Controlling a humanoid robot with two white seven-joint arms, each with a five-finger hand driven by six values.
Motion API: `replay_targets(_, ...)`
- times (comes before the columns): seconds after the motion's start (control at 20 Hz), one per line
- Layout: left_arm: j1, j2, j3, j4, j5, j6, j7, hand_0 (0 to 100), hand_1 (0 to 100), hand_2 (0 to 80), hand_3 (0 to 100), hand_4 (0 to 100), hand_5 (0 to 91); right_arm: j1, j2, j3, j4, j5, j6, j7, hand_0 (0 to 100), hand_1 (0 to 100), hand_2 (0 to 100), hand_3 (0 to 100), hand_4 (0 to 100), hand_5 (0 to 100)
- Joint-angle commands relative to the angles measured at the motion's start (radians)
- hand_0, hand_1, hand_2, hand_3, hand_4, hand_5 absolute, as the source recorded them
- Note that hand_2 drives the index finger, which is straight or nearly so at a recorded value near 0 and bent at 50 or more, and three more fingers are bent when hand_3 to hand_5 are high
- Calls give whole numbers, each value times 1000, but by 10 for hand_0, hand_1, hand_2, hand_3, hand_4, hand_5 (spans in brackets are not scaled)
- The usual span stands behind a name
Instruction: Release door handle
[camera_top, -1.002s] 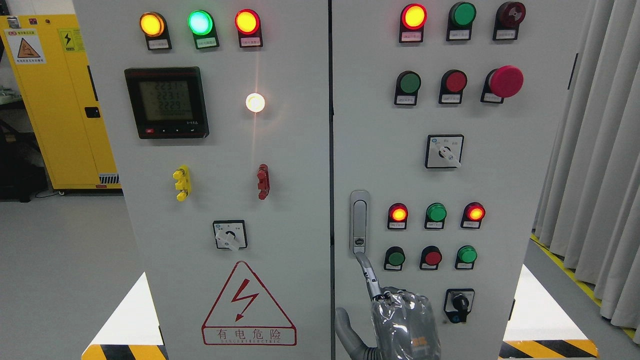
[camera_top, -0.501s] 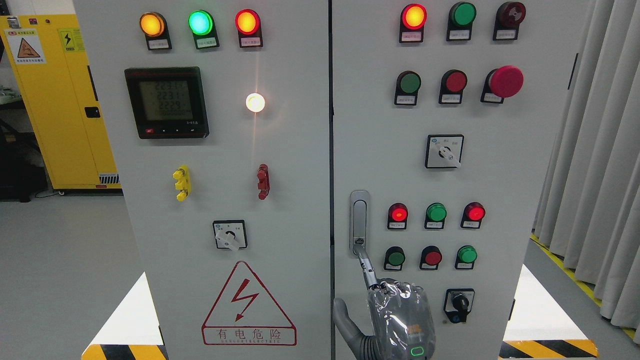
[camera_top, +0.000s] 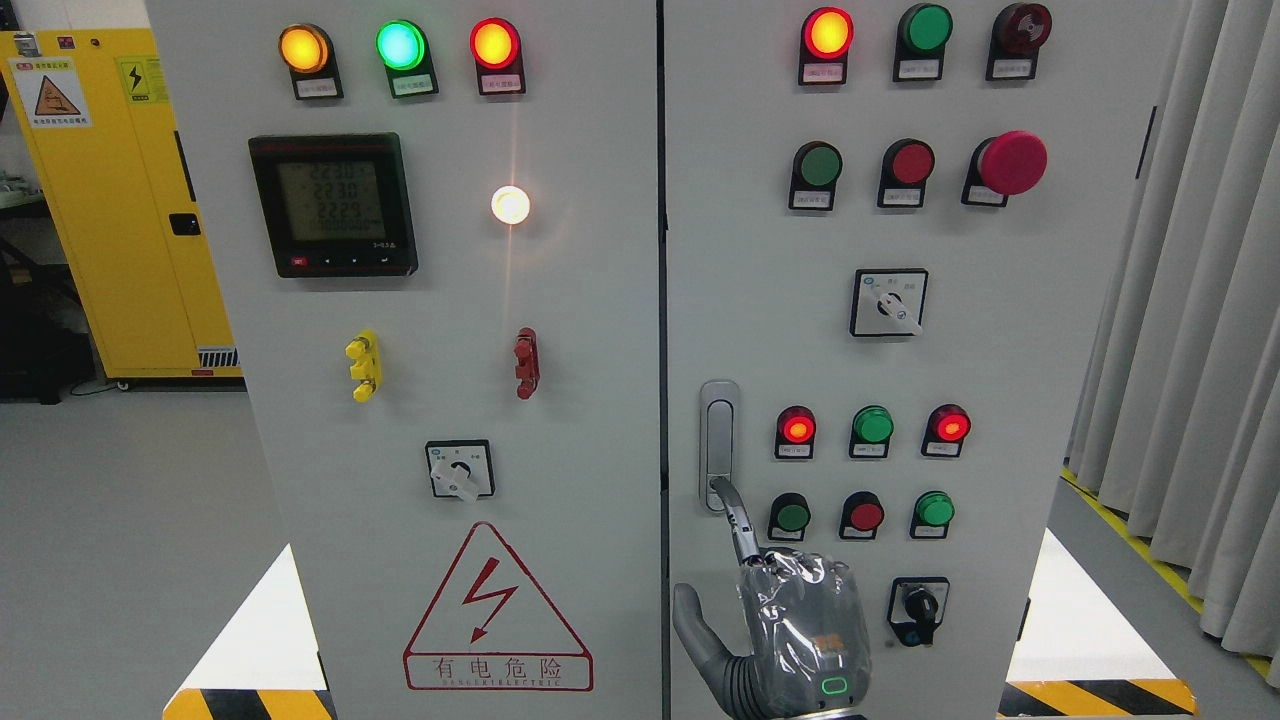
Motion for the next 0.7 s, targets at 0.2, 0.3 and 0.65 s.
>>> replay_targets(0.2,0,0,0,-12,0,0,0,120,556,0,0,0,0,-14,3,-8,46,-4,2,1,524,367,0,1000,1000,1000)
replay_targets(0.3,0,0,0,-12,0,0,0,120,556,0,0,0,0,-14,3,-8,47,-6,2,1,522,368,0,1000,1000,1000)
replay_targets(0.65,0,0,0,-12,0,0,0,120,556,0,0,0,0,-16,2,-9,47,-6,4,1,518,368,0,1000,1000,1000)
